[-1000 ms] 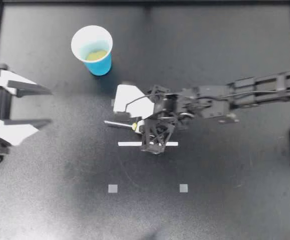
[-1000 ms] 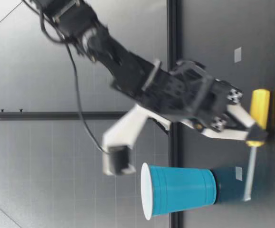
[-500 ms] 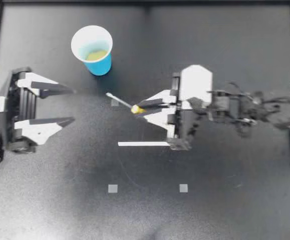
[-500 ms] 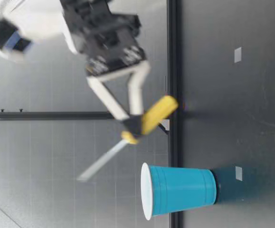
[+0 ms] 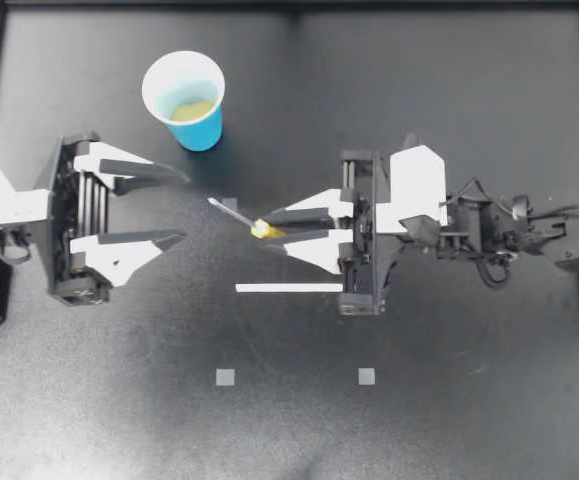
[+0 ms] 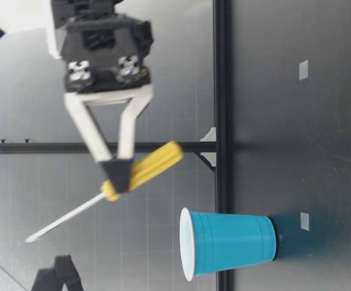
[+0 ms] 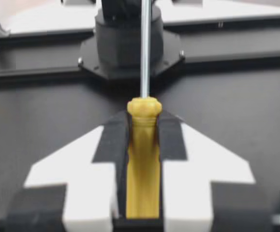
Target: Pick up the screwdriver with the right arm, hand it over to the left arm then place it into the cup.
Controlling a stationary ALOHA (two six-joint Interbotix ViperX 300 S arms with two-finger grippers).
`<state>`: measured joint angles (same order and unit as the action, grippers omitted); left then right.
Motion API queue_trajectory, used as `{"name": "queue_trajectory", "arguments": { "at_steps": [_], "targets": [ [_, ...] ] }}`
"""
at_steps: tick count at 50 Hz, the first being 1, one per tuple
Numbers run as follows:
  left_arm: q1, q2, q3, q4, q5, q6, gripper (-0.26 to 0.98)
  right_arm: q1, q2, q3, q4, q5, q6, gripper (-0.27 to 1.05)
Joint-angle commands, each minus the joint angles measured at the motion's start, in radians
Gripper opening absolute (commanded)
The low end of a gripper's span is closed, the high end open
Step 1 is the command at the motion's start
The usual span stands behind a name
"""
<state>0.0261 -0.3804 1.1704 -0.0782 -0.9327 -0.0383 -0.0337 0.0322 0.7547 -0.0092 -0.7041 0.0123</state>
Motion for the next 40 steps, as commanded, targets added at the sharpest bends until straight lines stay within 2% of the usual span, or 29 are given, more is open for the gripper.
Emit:
{"name": "queue_trajectory", "arguments": {
  "at_steps": [1, 17, 21, 40],
  "targets": [
    [0.0, 0.006, -0.032, 0.005, -0.011, -0.002, 0.71, 0.002, -0.012, -0.041, -0.003, -0.014, -0.003, 0.05],
    [0.0, 0.048, -0.077, 0.011, -0.034, -0.002, 0.71, -0.002, 0.041, -0.11, -0.002, -0.006, -0.009, 0.05],
    [0.0, 0.057, -0.08, 0.021, -0.038, -0.003, 0.67, -0.003, 0.046, -0.118, -0.003, -0.006, -0.009, 0.05],
    [0.0, 0.061, -0.075, 0.044, -0.069, -0.006, 0.11, -0.008, 0.048, -0.121, 0.002, -0.005, -0.005, 0.05]
  ]
}}
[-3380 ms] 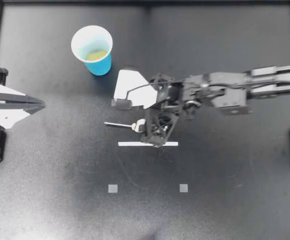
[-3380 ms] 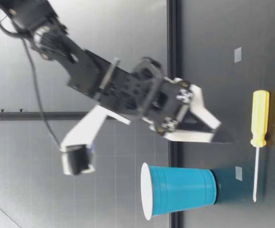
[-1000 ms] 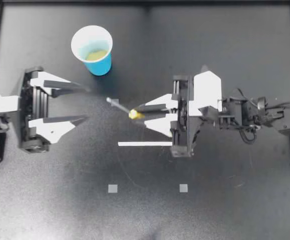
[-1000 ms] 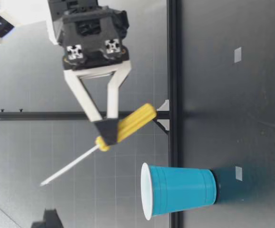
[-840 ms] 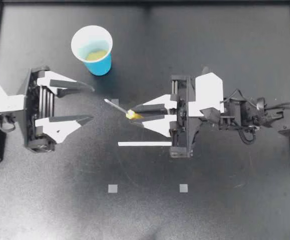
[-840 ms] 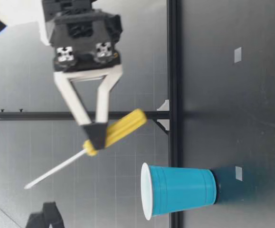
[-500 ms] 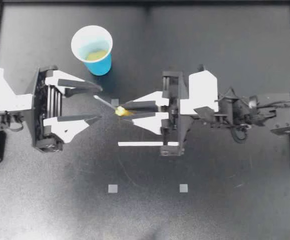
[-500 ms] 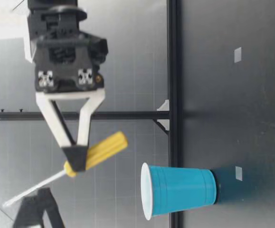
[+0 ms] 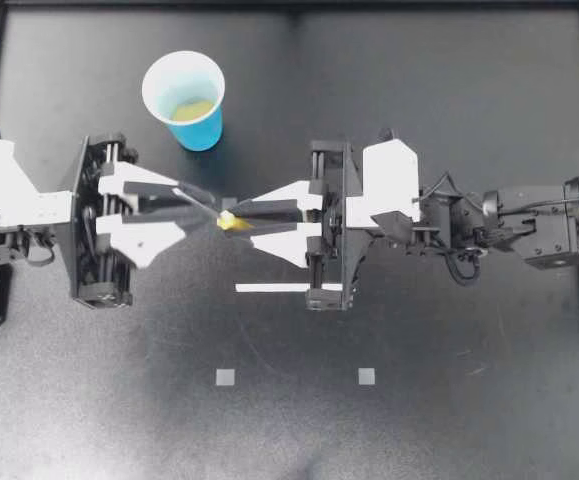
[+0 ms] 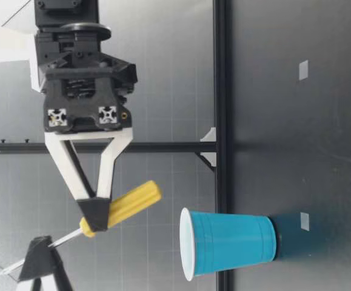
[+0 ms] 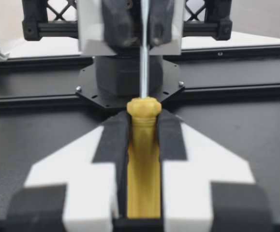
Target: Pick up the screwdriver with the right arm, hand it over to the left arm then place it into the cup.
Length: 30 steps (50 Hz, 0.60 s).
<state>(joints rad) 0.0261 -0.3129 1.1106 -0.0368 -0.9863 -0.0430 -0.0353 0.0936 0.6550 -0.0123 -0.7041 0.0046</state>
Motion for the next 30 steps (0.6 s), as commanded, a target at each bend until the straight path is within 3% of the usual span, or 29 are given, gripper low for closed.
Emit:
{"name": "queue_trajectory", "arguments": {
  "at_steps": [1, 14, 26, 30],
  "targets": [
    [0.0, -0.006, -0.014, 0.003, -0.017, -0.003, 0.09, -0.006, -0.014, -0.021, 0.005, -0.003, 0.003, 0.05],
    [0.0, -0.006, -0.011, 0.008, -0.017, -0.025, 0.09, -0.018, -0.017, -0.018, 0.032, 0.0, 0.009, 0.16],
    [0.0, -0.005, -0.009, 0.011, -0.017, -0.025, 0.09, -0.02, -0.015, -0.02, 0.037, 0.0, 0.011, 0.61],
    [0.0, -0.005, -0.003, 0.011, -0.017, -0.02, 0.09, -0.02, -0.021, -0.015, 0.038, 0.0, 0.011, 0.71]
  ]
}}
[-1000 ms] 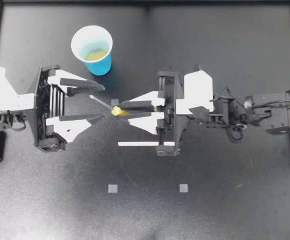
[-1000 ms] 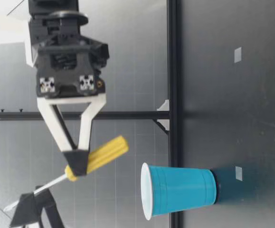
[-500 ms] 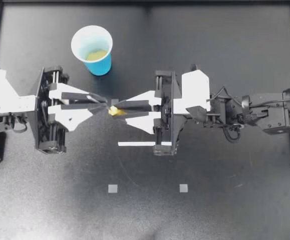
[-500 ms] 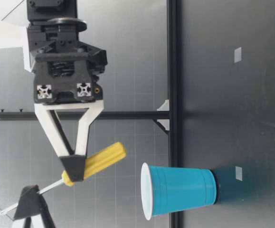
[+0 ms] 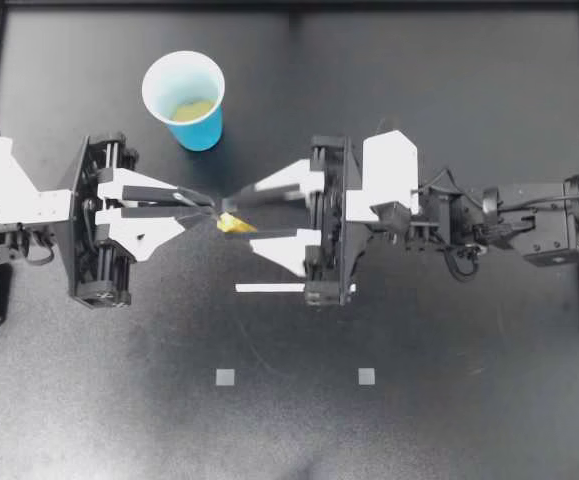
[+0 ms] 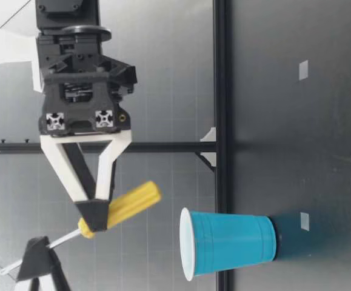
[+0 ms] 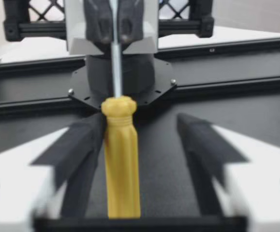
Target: Pick up the screwdriver with the right arm, hand it over to the left arm then place it into the cup.
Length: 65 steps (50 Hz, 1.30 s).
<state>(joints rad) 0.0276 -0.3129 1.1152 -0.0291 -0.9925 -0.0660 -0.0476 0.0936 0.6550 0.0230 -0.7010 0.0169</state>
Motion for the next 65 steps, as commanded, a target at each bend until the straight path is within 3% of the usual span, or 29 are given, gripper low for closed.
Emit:
{"name": "queue_trajectory", "arguments": {
  "at_steps": [1, 11, 18, 25, 33, 47, 56, 65],
  "targets": [
    [-0.002, -0.005, -0.005, 0.002, -0.011, 0.006, 0.09, -0.006, -0.025, -0.014, 0.003, -0.003, -0.002, 0.71],
    [0.008, -0.009, 0.018, -0.017, -0.008, 0.04, 0.09, -0.006, -0.092, 0.037, 0.006, -0.006, -0.002, 0.7],
    [0.031, -0.014, 0.035, -0.1, -0.009, 0.107, 0.09, -0.008, -0.164, 0.092, 0.008, -0.011, -0.002, 0.7],
    [0.072, -0.02, 0.043, -0.173, -0.008, 0.198, 0.09, -0.006, -0.225, 0.146, 0.018, -0.02, -0.002, 0.7],
    [0.164, -0.023, 0.04, -0.23, -0.008, 0.284, 0.09, -0.008, -0.281, 0.198, 0.031, -0.034, -0.002, 0.7],
    [0.331, -0.006, 0.032, -0.235, -0.003, 0.336, 0.09, -0.006, -0.31, 0.23, 0.035, -0.035, 0.0, 0.7],
    [0.377, 0.023, 0.026, -0.233, -0.005, 0.351, 0.09, -0.008, -0.304, 0.23, 0.035, -0.035, 0.0, 0.7],
    [0.382, 0.054, 0.008, -0.239, -0.005, 0.348, 0.09, -0.006, -0.304, 0.23, 0.035, -0.035, 0.0, 0.7]
  ]
}}
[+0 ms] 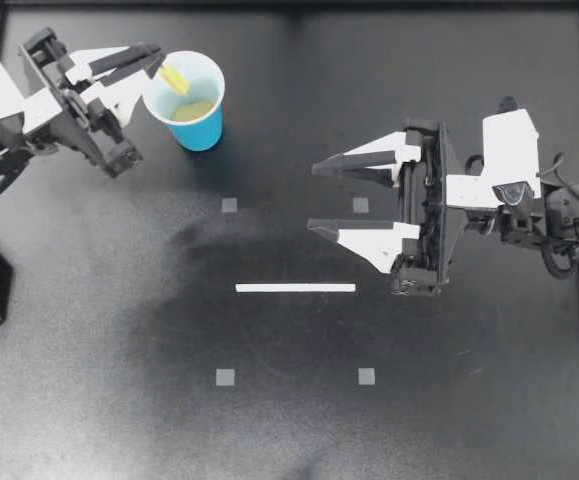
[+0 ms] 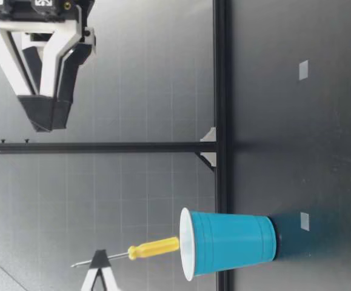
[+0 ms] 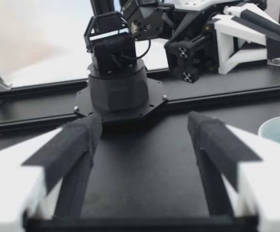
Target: Pick up the screwdriver with the right arm, hand it over to the left arm then place it into the cup.
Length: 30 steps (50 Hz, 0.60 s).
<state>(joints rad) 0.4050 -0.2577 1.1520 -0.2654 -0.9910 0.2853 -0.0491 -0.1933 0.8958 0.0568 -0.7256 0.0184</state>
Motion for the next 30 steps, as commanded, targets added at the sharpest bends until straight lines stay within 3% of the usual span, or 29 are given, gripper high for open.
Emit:
{"name": "queue_trajectory", "arguments": {
  "at_steps": [1, 10, 25, 30],
  "targets": [
    [0.005, 0.002, -0.032, -0.006, -0.008, -0.003, 0.09, -0.006, -0.017, -0.011, 0.002, -0.011, 0.0, 0.7],
    [0.014, 0.026, -0.051, -0.035, -0.012, 0.002, 0.17, -0.005, -0.018, -0.011, 0.002, -0.011, 0.0, 0.7],
    [0.017, 0.04, -0.066, -0.035, -0.005, -0.012, 0.56, -0.005, -0.012, -0.011, 0.002, -0.011, 0.018, 0.7],
    [0.017, 0.037, -0.066, -0.035, -0.003, -0.015, 0.59, -0.005, -0.012, -0.012, 0.002, -0.011, 0.018, 0.7]
  ]
}}
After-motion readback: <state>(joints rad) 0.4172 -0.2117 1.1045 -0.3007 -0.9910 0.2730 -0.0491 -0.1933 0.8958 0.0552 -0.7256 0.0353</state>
